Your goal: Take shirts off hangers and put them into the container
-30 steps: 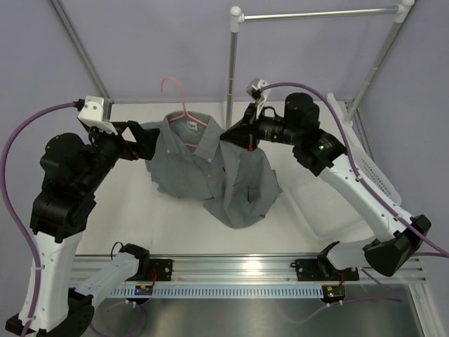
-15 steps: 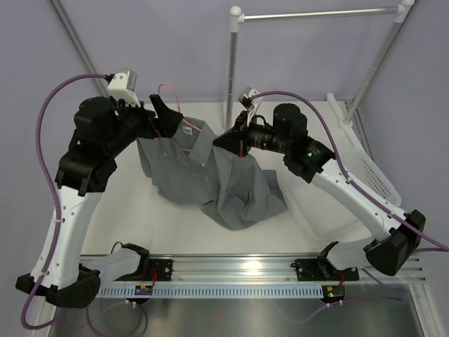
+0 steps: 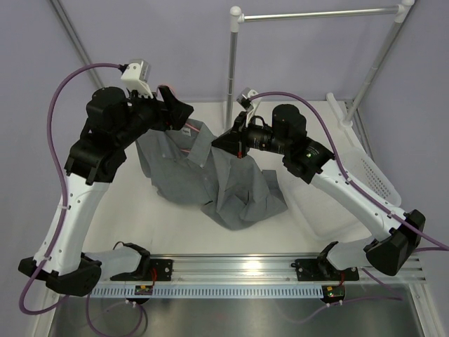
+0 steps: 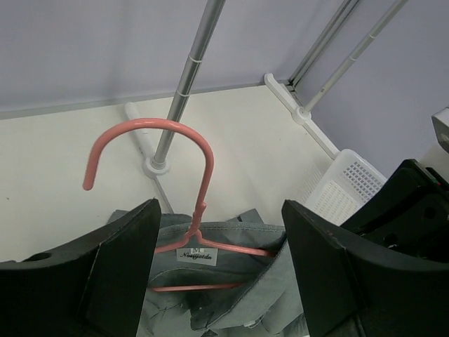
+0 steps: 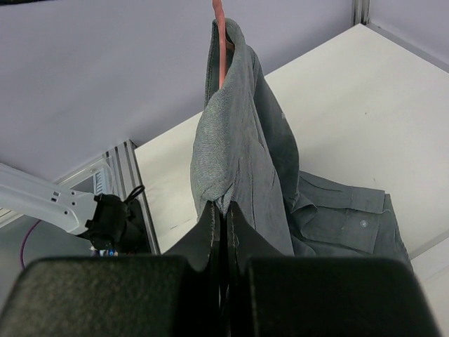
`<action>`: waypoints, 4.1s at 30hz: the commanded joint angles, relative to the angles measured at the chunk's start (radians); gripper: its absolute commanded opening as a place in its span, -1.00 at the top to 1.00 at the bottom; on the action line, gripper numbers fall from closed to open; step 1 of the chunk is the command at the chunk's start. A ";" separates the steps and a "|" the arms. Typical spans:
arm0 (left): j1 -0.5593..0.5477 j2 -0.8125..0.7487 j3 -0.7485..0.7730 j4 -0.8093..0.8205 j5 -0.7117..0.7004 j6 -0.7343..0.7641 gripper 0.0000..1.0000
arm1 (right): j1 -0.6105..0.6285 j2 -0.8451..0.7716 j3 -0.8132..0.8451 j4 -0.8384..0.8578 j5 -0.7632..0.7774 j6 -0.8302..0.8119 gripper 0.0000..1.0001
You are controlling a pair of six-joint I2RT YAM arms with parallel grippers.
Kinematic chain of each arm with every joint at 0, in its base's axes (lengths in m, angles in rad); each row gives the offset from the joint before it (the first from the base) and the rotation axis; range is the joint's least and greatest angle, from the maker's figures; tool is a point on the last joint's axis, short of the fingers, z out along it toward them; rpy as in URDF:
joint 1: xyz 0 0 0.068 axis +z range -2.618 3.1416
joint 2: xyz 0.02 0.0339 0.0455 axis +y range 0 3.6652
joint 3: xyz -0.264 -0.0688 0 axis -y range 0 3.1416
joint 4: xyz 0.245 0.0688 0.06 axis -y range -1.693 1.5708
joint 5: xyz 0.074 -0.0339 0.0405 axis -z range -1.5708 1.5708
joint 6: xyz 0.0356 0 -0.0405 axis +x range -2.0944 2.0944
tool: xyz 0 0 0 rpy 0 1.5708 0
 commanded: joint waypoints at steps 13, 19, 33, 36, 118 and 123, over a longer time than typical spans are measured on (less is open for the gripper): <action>-0.072 0.062 0.009 0.047 -0.111 0.022 0.20 | 0.016 -0.035 0.019 0.085 0.016 0.011 1.00; -0.081 0.067 -0.006 0.070 -0.168 0.037 0.82 | 0.016 -0.036 0.024 0.061 0.027 0.013 1.00; -0.081 0.084 -0.070 0.190 -0.349 0.074 1.00 | 0.014 -0.144 0.148 -0.242 0.294 0.010 -0.61; -0.086 0.101 -0.058 0.193 -0.401 0.054 1.00 | 0.016 -0.162 0.139 -0.265 0.314 0.074 -0.61; -0.112 -0.149 -0.273 0.272 -0.255 0.059 1.00 | 0.046 -0.087 -0.054 -0.380 0.420 0.112 0.93; -0.112 -0.116 -0.285 0.323 -0.186 0.011 1.00 | 0.049 -0.085 -0.025 -0.475 0.436 0.050 0.31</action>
